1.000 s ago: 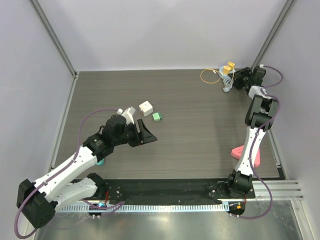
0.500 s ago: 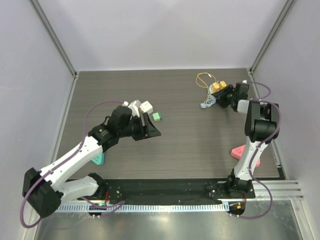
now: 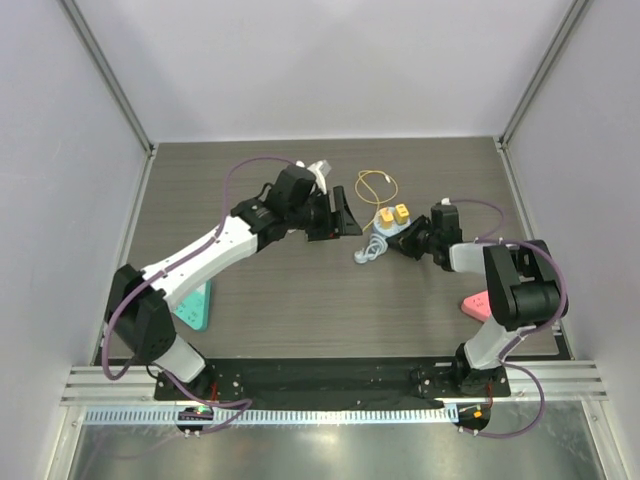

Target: Pull the plug off the socket

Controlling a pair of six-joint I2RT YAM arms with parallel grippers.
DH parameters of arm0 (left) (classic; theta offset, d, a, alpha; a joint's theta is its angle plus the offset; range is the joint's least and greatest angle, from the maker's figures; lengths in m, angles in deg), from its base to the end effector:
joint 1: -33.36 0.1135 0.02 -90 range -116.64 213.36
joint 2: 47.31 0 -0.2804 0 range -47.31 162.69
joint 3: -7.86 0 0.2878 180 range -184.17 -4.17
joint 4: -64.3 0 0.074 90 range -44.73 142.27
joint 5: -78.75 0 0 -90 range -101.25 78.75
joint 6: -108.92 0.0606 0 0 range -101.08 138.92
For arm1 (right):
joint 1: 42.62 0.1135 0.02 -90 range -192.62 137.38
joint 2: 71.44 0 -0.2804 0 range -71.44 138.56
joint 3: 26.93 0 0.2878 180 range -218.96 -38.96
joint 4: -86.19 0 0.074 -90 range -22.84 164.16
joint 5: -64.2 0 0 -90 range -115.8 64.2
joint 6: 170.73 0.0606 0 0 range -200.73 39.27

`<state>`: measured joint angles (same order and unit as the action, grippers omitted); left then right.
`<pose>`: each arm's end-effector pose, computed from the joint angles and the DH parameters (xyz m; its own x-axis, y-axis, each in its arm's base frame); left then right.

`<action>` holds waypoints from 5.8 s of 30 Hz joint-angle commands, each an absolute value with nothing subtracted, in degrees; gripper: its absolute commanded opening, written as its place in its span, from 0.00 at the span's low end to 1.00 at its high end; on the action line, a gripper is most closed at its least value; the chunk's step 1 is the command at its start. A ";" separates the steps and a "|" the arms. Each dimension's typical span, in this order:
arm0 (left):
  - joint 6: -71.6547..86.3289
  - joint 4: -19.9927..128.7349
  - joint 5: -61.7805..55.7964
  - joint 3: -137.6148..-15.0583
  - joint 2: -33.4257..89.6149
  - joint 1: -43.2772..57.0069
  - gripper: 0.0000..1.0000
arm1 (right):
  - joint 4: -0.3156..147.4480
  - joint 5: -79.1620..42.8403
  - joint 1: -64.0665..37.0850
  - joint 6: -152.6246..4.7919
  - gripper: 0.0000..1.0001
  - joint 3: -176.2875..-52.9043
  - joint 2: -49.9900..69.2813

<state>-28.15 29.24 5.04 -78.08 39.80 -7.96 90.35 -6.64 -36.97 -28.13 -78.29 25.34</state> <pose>0.2894 -0.2770 0.3096 -0.8908 -0.1526 -0.4280 0.2224 0.6750 -0.7035 0.3501 0.0546 0.1004 -0.6675 0.6880 -0.2846 0.3157 0.6078 0.7286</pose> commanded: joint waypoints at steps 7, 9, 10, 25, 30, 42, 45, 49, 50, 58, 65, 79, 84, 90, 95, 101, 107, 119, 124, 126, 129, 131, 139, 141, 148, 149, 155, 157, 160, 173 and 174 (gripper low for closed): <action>-21.96 27.05 -5.69 -93.10 48.48 -12.25 0.75 | 84.37 -8.38 -36.37 -34.40 0.20 -74.29 9.01; -19.76 24.60 -8.34 -95.39 49.98 -13.13 0.78 | 82.35 -9.27 -38.30 -35.46 0.32 -74.21 6.62; -19.32 23.97 -9.31 -97.66 50.94 -13.39 0.78 | 81.81 -9.89 -39.27 -35.99 0.37 -74.29 5.57; -13.71 13.07 -16.09 -121.40 72.83 -14.27 0.81 | 110.19 0.82 -48.68 -27.73 0.63 -81.95 26.38; -6.13 7.81 -18.63 -126.33 76.08 -14.27 0.80 | 109.06 6.28 -49.47 -29.40 0.62 -82.73 28.85; -4.23 16.39 -15.83 -122.74 75.83 -13.48 0.79 | 106.59 8.03 -49.30 -33.62 0.62 -83.43 30.51; 6.94 18.42 -14.43 -120.19 73.81 -13.22 0.72 | 106.77 8.74 -49.30 -33.62 0.62 -83.70 31.22; 16.26 16.41 -11.61 -119.66 73.45 -12.60 0.73 | 107.03 10.06 -49.30 -33.53 0.62 -84.22 31.75; 18.72 16.15 -10.04 -119.48 73.62 -12.52 0.77 | 107.12 10.14 -49.21 -33.45 0.62 -84.14 31.66; 19.98 13.07 -5.98 -125.27 81.43 -12.43 0.82 | 107.30 11.11 -49.30 -33.71 0.62 -84.05 31.48; 17.79 14.21 -6.68 -127.56 85.13 -12.34 0.70 | 106.95 11.55 -49.30 -33.88 0.61 -84.14 31.57; 16.28 16.67 -5.54 -127.48 87.34 -12.43 0.58 | 90.07 6.55 -49.03 -38.72 0.96 -86.08 28.68; 15.40 17.29 -4.40 -127.48 87.95 -12.34 0.56 | 95.94 5.05 -50.17 -35.22 1.00 -81.07 24.63; 15.14 17.29 -3.52 -127.30 88.39 -12.34 0.50 | 107.83 10.76 -52.11 -27.98 1.00 -76.67 26.22; 14.52 17.29 -3.34 -127.39 88.92 -12.34 0.36 | 99.93 7.34 -51.93 -33.44 0.98 -77.37 22.96; 11.90 17.64 -4.48 -127.65 88.48 -11.90 0.14 | 98.51 8.74 -50.01 -34.15 0.87 -80.43 26.38; 5.74 21.41 -4.23 -124.76 85.94 -9.70 0.00 | 98.42 10.06 -47.45 -34.06 0.59 -82.99 30.78; 1.08 25.90 -2.47 -121.86 84.44 -8.38 0.00 | 99.47 11.55 -45.96 -34.50 0.65 -83.69 30.95; -0.06 27.74 0.17 -120.89 83.47 -8.47 0.00 | 102.11 12.78 -44.29 -33.36 0.64 -84.40 32.62; -0.68 28.27 0.96 -120.36 83.03 -8.38 0.00 | 103.51 13.13 -43.85 -32.83 0.64 -84.58 33.15; -1.82 29.59 2.28 -119.13 82.15 -8.38 0.00 | 102.55 13.22 -43.85 -33.36 0.63 -85.19 34.03; -2.44 30.55 3.33 -118.43 81.63 -8.38 0.00 | 101.85 12.78 -43.85 -33.71 0.62 -85.46 34.03; -4.64 32.49 5.71 -116.93 81.18 -8.38 0.00 | 101.32 12.34 -43.76 -34.15 0.58 -86.33 35.44; -4.90 32.58 5.88 -116.84 81.36 -8.47 0.00 | 101.67 12.34 -43.85 -33.89 0.56 -86.25 35.53; -6.39 33.89 6.94 -116.41 81.01 -8.74 0.00 | 100.97 11.73 -43.85 -33.71 0.38 -86.77 36.14; -6.92 34.07 7.20 -116.40 80.92 -8.91 0.00 | 100.88 11.73 -43.85 -33.71 0.36 -86.77 36.14; -5.60 30.31 -3.67 -118.51 80.13 -11.45 0.00 | 99.13 10.94 -44.02 -34.50 0.10 -87.48 36.49; -3.50 28.01 -6.15 -119.39 79.96 -12.42 0.00 | 97.46 9.98 -44.11 -34.85 0.01 -87.91 36.67; -4.11 28.27 -5.90 -119.22 79.43 -12.87 0.00 | 95.53 9.01 -44.20 -35.12 0.01 -88.53 37.02; -9.05 27.86 -9.13 -117.19 77.58 -11.81 0.00 | 95.61 8.21 -45.61 -34.32 0.01 -87.74 37.20; -9.03 27.57 -9.75 -117.11 77.41 -11.90 0.00 | 95.61 8.21 -45.61 -34.41 0.01 -87.74 37.20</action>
<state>-9.40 30.90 -4.69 -113.90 82.88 -10.32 96.38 12.96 -44.97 -33.79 -87.08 36.22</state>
